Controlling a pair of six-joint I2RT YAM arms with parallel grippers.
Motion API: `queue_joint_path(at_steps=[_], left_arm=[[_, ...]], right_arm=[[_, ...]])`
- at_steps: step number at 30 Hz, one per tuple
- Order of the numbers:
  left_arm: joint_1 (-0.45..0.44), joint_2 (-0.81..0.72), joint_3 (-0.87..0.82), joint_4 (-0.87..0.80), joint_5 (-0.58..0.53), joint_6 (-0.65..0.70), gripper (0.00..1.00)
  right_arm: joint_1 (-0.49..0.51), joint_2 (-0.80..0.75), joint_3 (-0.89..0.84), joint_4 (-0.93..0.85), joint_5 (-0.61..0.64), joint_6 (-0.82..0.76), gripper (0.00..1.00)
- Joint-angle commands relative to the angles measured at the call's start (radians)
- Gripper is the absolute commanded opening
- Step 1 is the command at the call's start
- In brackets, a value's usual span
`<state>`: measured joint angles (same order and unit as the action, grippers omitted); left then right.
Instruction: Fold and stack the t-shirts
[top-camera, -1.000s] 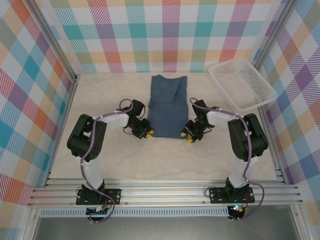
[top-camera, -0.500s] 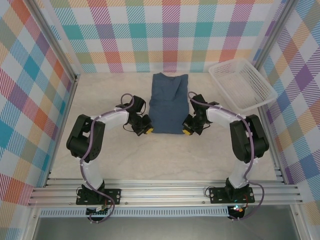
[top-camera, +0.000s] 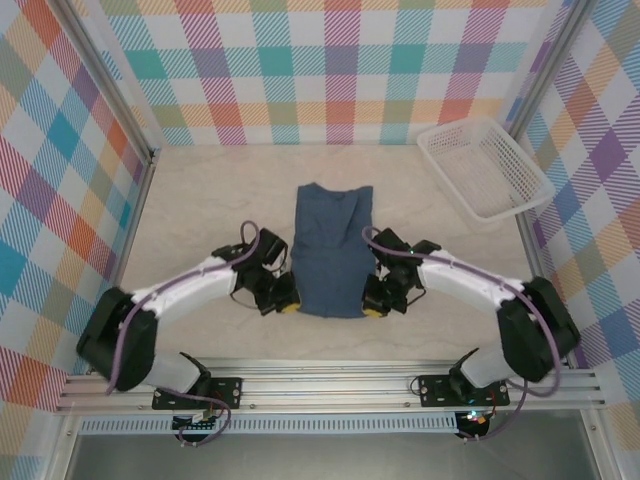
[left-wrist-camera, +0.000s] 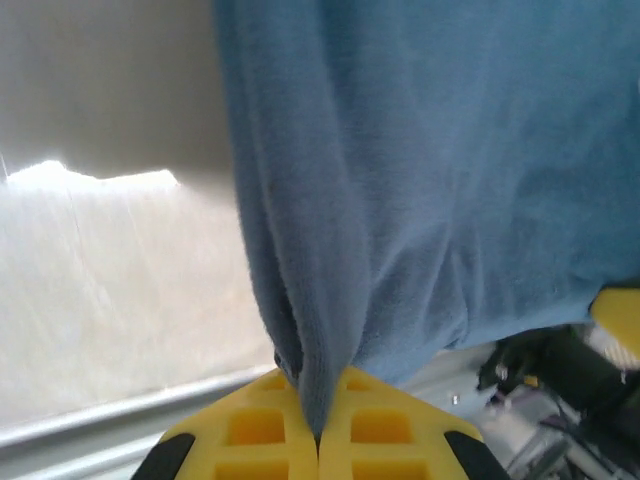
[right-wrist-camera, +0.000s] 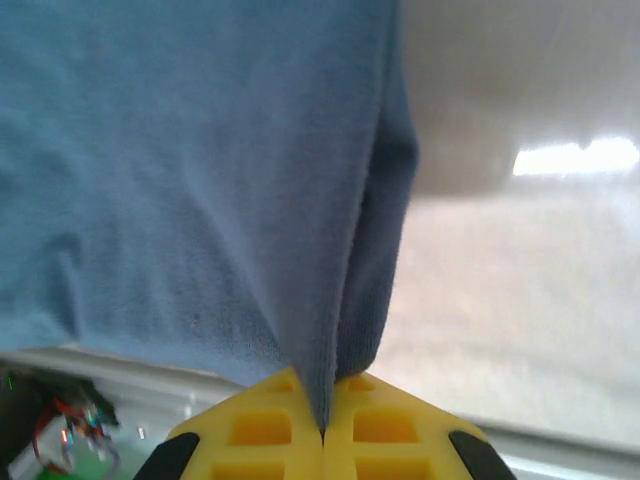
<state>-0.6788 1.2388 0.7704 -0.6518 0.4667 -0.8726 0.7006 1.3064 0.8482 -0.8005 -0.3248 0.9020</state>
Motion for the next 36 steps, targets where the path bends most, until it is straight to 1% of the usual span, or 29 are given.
queue_joint_path(at_steps=[1,4,7,9,12,16,19,22,23,28,29,30,32,33,34,35,36], left_arm=[[-0.021,-0.127,0.001,-0.042,0.012,-0.073,0.00],[-0.021,-0.184,0.096,-0.057,-0.031,-0.089,0.00],[-0.020,-0.198,0.212,-0.080,-0.107,-0.098,0.00],[-0.007,-0.199,0.269,-0.070,-0.142,-0.115,0.00],[0.045,-0.159,0.329,-0.048,-0.133,-0.156,0.00],[0.132,-0.066,0.379,-0.018,-0.136,-0.227,0.00],[0.202,0.070,0.395,0.051,-0.071,-0.294,0.00],[0.264,0.232,0.460,0.048,-0.042,-0.304,0.00],[0.285,0.291,0.484,0.059,-0.036,-0.296,0.00],[0.373,0.592,0.711,-0.005,-0.005,-0.212,0.02],[0.387,0.657,0.759,-0.008,0.009,-0.197,0.06],[0.397,0.708,0.803,-0.020,0.023,-0.187,0.08],[0.413,0.816,0.904,-0.027,0.030,-0.156,0.18],[0.419,0.849,0.944,-0.038,0.027,-0.143,0.24],[0.423,0.883,0.987,-0.056,0.020,-0.122,0.31],[0.427,0.903,1.027,-0.082,0.002,-0.095,0.37],[0.429,0.902,1.053,-0.109,-0.022,-0.075,0.40]], right_arm=[[0.002,-0.104,0.016,-0.131,-0.028,0.033,0.00],[-0.003,-0.133,0.124,-0.214,-0.008,0.022,0.00],[-0.018,-0.119,0.266,-0.282,0.018,0.011,0.00],[-0.048,-0.092,0.358,-0.313,0.025,0.001,0.00],[-0.117,-0.021,0.495,-0.334,0.004,-0.011,0.00],[-0.235,0.144,0.635,-0.340,-0.088,-0.011,0.00],[-0.310,0.286,0.691,-0.286,-0.174,0.001,0.00],[-0.365,0.445,0.728,-0.194,-0.285,0.030,0.00],[-0.375,0.502,0.755,-0.179,-0.299,0.033,0.00],[-0.425,0.762,0.965,-0.222,-0.266,0.015,0.00],[-0.431,0.811,1.016,-0.225,-0.266,0.014,0.00],[-0.436,0.859,1.063,-0.237,-0.256,0.015,0.01],[-0.450,0.957,1.176,-0.264,-0.234,0.009,0.18],[-0.453,0.990,1.228,-0.264,-0.215,0.001,0.24],[-0.454,1.018,1.271,-0.265,-0.180,-0.013,0.33],[-0.454,1.036,1.312,-0.272,-0.139,-0.035,0.39],[-0.454,1.041,1.340,-0.285,-0.100,-0.052,0.41]])
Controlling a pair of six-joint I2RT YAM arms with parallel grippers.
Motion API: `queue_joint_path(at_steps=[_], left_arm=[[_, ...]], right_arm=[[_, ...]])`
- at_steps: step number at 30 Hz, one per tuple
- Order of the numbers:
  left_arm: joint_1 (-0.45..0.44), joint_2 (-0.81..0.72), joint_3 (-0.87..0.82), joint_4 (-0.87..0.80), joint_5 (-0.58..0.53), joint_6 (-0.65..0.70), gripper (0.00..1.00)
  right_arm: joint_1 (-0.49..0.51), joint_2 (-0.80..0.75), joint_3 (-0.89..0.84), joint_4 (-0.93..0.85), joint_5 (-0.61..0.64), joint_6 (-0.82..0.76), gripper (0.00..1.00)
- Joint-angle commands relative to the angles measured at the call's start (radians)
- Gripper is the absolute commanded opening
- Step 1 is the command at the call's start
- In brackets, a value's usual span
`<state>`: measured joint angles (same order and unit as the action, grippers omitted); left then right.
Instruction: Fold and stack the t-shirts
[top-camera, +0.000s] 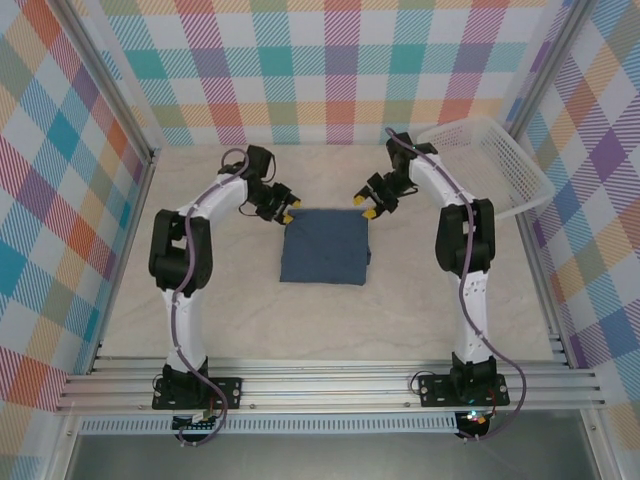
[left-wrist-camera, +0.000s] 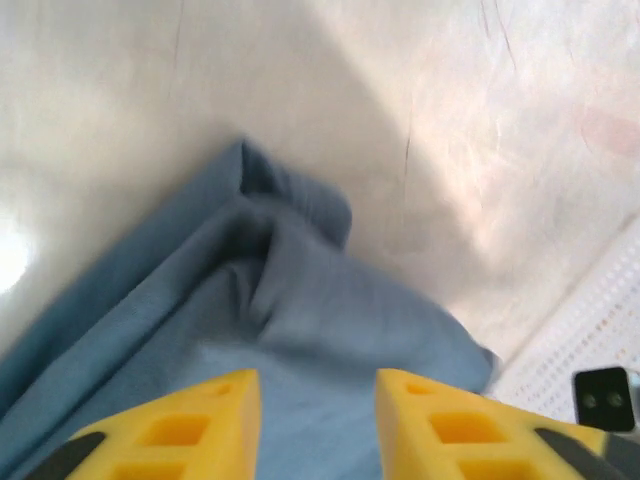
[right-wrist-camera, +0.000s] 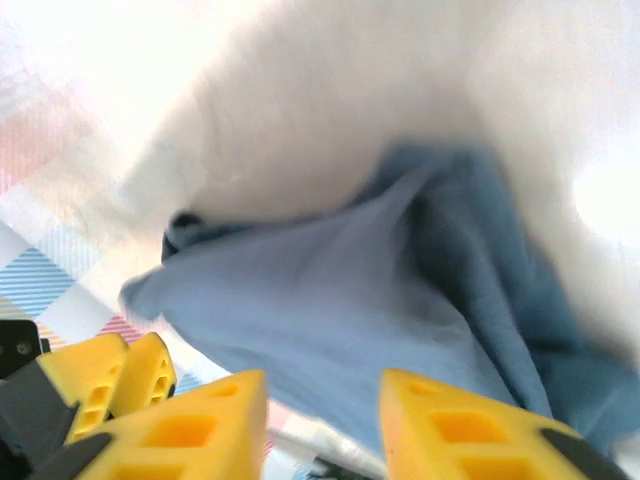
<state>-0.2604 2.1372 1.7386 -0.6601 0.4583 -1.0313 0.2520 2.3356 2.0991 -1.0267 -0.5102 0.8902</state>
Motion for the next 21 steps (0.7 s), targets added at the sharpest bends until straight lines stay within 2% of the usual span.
queue_joint_path(at_steps=[1,2,5,8,12,14,16,21], left_arm=[[0.009,-0.018,0.098,-0.119,-0.052,0.116,0.44],[0.005,-0.057,0.094,-0.128,-0.092,0.144,0.49],[-0.005,-0.186,0.000,-0.122,-0.138,0.190,0.50],[-0.030,-0.249,-0.128,-0.068,-0.089,0.185,0.40],[-0.076,-0.196,-0.177,-0.001,-0.035,0.152,0.32],[-0.096,-0.150,-0.163,0.020,-0.029,0.128,0.31],[-0.105,-0.105,-0.159,0.041,-0.043,0.105,0.30],[-0.105,-0.012,-0.145,0.016,-0.130,0.103,0.30]], right_arm=[[-0.003,0.002,0.099,-0.069,0.135,-0.059,0.44],[0.001,-0.028,0.085,-0.066,0.171,-0.077,0.46],[0.033,-0.154,-0.025,-0.045,0.273,-0.125,0.48],[0.105,-0.260,-0.180,0.004,0.288,-0.126,0.41],[0.186,-0.353,-0.440,0.206,0.244,0.009,0.34],[0.184,-0.358,-0.549,0.295,0.226,0.088,0.29],[0.172,-0.328,-0.582,0.331,0.220,0.096,0.27],[0.155,-0.166,-0.469,0.220,0.238,0.026,0.26]])
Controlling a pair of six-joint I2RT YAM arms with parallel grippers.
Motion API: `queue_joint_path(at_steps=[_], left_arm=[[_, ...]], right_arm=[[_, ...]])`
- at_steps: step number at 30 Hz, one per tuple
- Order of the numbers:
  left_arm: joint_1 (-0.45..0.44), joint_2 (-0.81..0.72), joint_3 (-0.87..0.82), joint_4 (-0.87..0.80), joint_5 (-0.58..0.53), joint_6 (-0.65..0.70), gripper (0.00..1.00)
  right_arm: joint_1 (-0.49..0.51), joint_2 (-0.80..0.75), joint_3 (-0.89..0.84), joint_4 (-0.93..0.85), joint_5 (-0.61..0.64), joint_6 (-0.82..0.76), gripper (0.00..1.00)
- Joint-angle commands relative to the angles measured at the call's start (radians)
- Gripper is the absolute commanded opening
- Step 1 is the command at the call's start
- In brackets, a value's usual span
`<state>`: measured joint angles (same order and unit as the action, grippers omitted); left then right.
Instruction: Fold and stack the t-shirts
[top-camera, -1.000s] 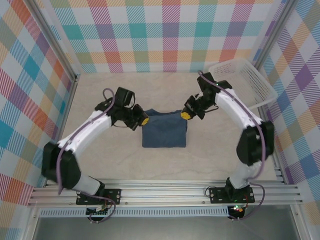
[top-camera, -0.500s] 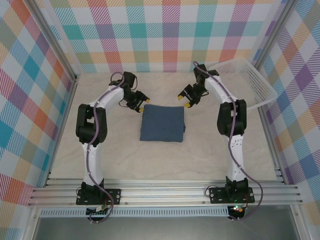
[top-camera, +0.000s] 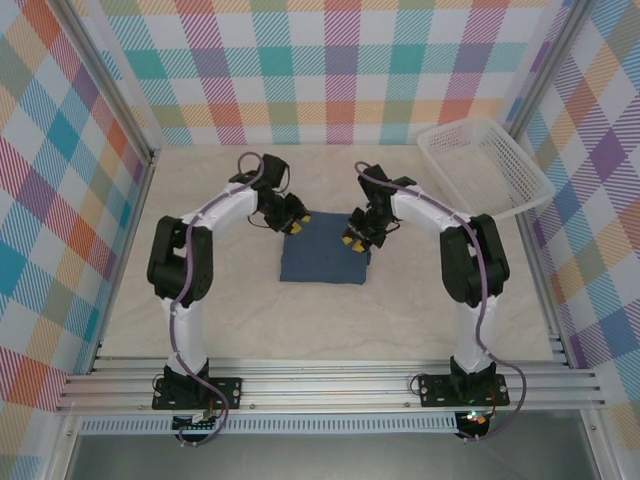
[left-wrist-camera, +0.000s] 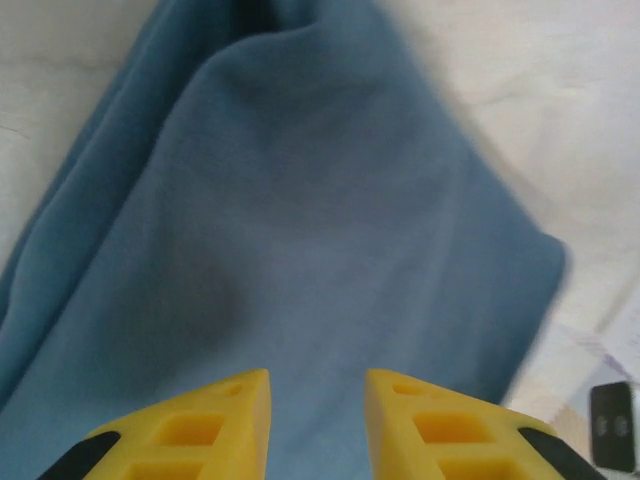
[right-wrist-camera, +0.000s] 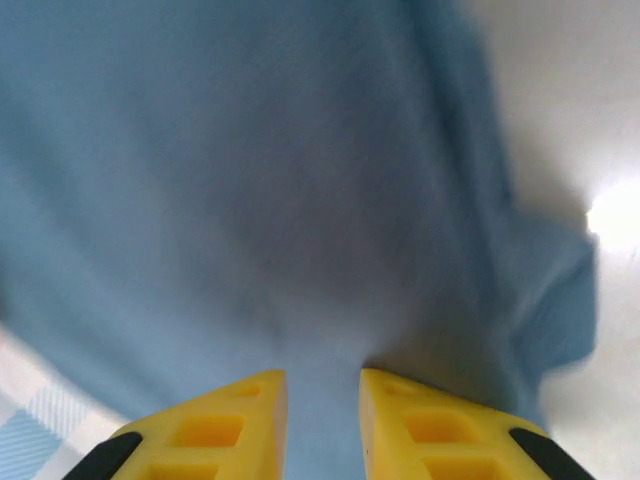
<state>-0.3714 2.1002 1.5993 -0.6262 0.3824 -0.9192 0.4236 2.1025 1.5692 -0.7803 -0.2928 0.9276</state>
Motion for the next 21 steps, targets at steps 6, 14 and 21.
queue_joint_path(at_steps=[6,14,21], left_arm=[[0.048,0.060,-0.045,-0.038,-0.178,0.005,0.31],[0.227,0.118,0.108,-0.122,-0.189,0.128,0.33],[0.270,0.026,0.276,-0.257,-0.226,0.225,0.45]], right_arm=[[-0.015,0.152,0.080,-0.021,-0.025,0.002,0.33],[0.048,0.368,0.407,-0.013,-0.204,0.010,0.35],[0.071,0.362,0.631,-0.003,-0.227,0.039,0.41]])
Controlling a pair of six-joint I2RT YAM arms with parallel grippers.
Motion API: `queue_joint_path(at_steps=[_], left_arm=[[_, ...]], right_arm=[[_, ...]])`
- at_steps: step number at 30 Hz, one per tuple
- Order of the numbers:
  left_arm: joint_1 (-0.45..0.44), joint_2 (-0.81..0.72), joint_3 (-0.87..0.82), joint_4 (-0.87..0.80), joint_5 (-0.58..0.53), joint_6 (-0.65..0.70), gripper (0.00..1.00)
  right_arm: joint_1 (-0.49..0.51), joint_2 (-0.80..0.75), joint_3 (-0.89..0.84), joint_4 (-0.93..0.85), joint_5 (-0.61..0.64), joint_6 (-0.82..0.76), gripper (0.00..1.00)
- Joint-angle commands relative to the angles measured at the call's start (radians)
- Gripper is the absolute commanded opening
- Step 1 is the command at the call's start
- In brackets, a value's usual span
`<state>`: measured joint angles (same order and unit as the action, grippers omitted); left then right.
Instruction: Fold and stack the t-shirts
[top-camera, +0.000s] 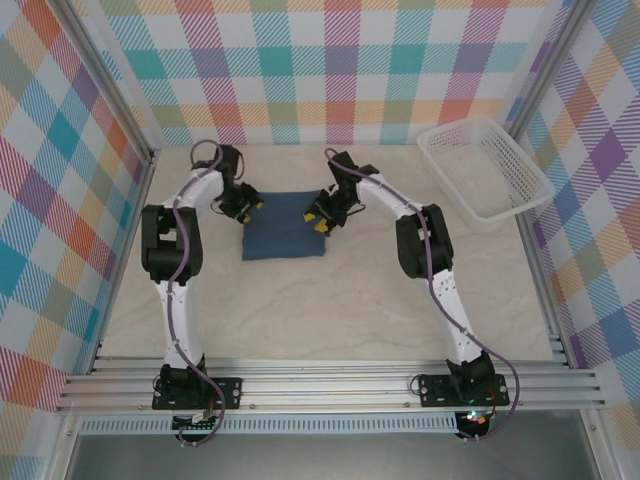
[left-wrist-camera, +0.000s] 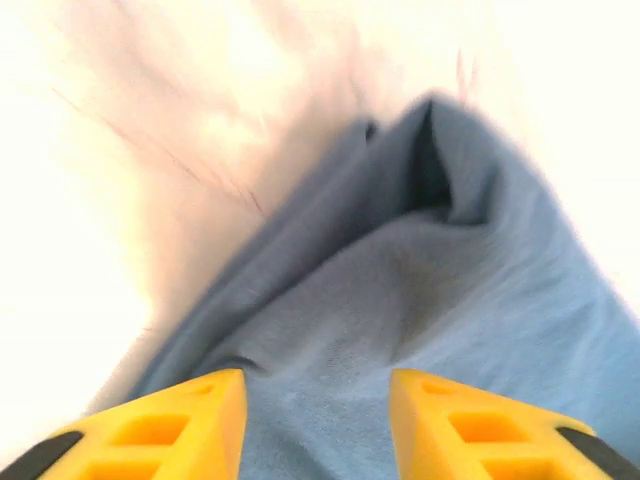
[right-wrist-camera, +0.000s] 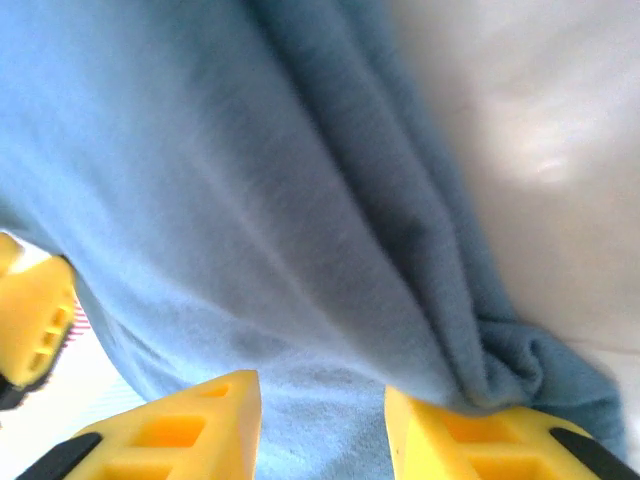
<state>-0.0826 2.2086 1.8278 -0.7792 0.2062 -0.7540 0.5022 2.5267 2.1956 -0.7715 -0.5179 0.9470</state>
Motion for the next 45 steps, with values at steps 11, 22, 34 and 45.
queue_joint_path(at_steps=[11,22,34,45], left_arm=[[-0.380,-0.470,-0.498,0.233,-0.186,-0.769,0.55],[-0.420,-0.211,-0.371,0.314,-0.353,-0.984,0.56],[-0.207,-0.066,-0.324,0.301,-0.308,-0.873,0.54],[0.119,0.165,0.033,0.182,-0.115,-0.319,0.50]], right_arm=[[-0.138,-0.678,-0.649,0.191,0.046,-0.018,0.46],[-0.214,-1.011,-0.902,0.210,-0.031,-0.095,0.46],[-0.214,-1.390,-1.140,0.461,0.073,-0.180,0.53],[-0.214,-1.402,-1.154,0.430,0.109,-0.144,0.53]])
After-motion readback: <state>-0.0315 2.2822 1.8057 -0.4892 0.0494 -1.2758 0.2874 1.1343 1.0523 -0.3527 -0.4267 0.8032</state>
